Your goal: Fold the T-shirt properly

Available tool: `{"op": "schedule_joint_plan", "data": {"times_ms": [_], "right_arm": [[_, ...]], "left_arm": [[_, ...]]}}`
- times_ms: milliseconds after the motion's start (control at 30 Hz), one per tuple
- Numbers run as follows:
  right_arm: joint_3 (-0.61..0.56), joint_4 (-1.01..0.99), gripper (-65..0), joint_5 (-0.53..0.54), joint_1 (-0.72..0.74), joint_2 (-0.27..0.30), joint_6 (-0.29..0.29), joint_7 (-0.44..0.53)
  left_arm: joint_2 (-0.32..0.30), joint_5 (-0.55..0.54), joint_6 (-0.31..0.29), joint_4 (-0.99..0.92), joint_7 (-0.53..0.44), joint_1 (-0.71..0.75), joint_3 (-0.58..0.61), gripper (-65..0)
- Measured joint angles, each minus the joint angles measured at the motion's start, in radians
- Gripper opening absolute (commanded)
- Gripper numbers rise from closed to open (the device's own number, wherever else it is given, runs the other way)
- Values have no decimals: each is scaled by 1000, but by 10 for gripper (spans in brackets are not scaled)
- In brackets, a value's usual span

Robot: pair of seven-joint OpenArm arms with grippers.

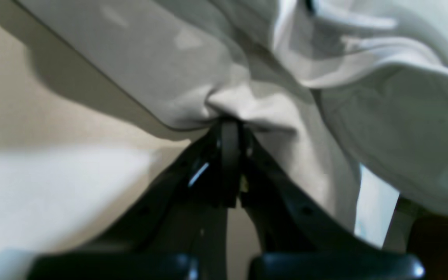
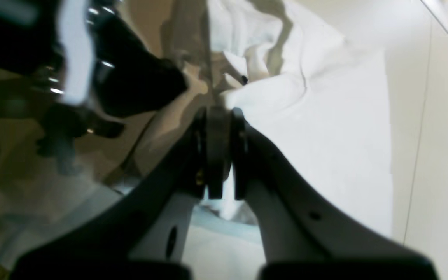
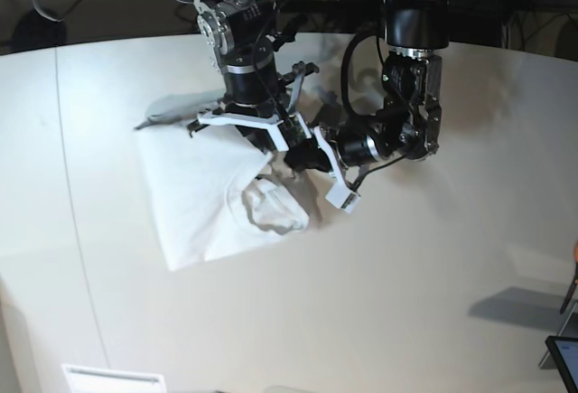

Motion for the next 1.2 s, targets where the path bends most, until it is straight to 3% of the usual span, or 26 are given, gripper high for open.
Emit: {"op": "schedule_joint_plan", "data": {"times_ms": [133, 233, 300, 433, 533, 700, 800, 867, 967, 1000, 1067, 1133, 1200], "right_arm": [[0, -3, -640, 29, 0, 0, 0, 21], [0, -10, -624, 130, -5, -5, -3, 18], [0, -8, -569, 182, -5, -7, -4, 21], [0, -6, -392, 180, -10, -7, -19, 71], [0, -2, -331, 166, -11, -7, -29, 74], [0, -2, -332, 167, -11, -7, -29, 82], [0, -2, -332, 167, -8, -2, -36, 175], [20, 3, -326, 137, -14, -3, -72, 221], [112, 2, -326, 24, -15, -22, -93, 220], [151, -13, -331, -19, 1, -45, -129, 206], [240, -8, -342, -18, 27, -54, -114, 248], [322, -8, -440, -19, 41, -43, -115, 241], [381, -9, -611, -15, 41, 7, -116, 226]], "left_arm": [[1, 0, 0, 0, 0, 0, 0, -650], [2, 0, 0, 0, 3, 0, 0, -650], [3, 0, 0, 0, 3, 0, 0, -650], [-6, -2, -3, 0, 7, 0, -5, -650], [-9, -2, -4, 0, 8, 0, -6, -650], [-8, -3, -5, 1, 13, 0, -19, -650], [-5, -3, -3, 1, 12, 2, -53, -650], [-2, 2, 0, 14, 16, 3, -63, -650], [-25, 31, 16, 92, 35, 24, -56, -650], [-40, 39, 15, 129, 38, 41, -55, -650], [-60, 42, 16, 212, 38, 78, -62, -650], [-86, 38, 16, 293, 47, 111, -61, -650], [-92, 52, 18, 386, 48, 137, -63, -650]]}}
